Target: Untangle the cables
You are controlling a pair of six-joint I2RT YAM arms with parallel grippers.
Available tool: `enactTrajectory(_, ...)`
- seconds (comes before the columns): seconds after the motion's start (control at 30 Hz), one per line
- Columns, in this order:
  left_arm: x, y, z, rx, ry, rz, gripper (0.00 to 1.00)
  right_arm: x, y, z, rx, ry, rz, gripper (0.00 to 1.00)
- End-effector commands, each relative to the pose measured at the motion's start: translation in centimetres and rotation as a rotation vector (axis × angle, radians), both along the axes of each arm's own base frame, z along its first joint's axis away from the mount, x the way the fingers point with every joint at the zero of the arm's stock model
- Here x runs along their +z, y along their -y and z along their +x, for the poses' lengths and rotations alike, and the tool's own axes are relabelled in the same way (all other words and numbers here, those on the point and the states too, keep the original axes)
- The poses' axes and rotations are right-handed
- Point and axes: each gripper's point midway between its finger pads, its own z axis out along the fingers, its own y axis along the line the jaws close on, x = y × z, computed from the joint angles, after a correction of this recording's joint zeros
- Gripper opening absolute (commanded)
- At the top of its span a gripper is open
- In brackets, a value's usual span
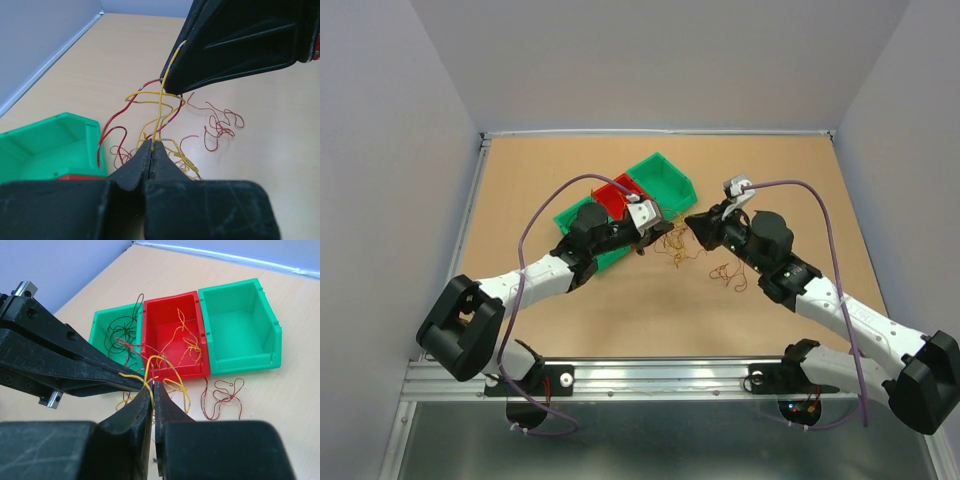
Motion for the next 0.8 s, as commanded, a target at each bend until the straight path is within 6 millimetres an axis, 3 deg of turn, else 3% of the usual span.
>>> enactTrajectory(0.0,4.3,0.7,-1.1,-0.069,0.091,-0.081,0.0,5.4,-0.4,0.3,0.005,0.123,0.08,0.19)
enactTrajectory(0.23,6.5,0.5,-4.3,-0.184,0.084,-0.126,0.0,6.2,2.5,-0.6,-0.087,0.167,0.1,0.63)
enactTrajectory(0.4,7.9,0.1,-5.6,-0.216,0.086,-0.145,0.0,6.4,3.2,-1.8,-0.077,0.199,0.1,0.72)
enactTrajectory(0.5,10.1,-0.5,-5.7,-0.189,0.107,-0.17,0.0,6.1,2.1,-3.1,0.031,0.225,0.058,0.74)
enactTrajectory(0.63,13.6,-1.1,-6.2,-0.169,0.129,-0.215,0.0,5.5,-1.3,-7.0,0.348,0.293,0.016,0.83)
enactTrajectory(0.77,16.3,-1.6,-6.2,-0.147,0.168,-0.236,0.0,4.9,-2.9,-7.6,0.456,0.29,0.005,0.87)
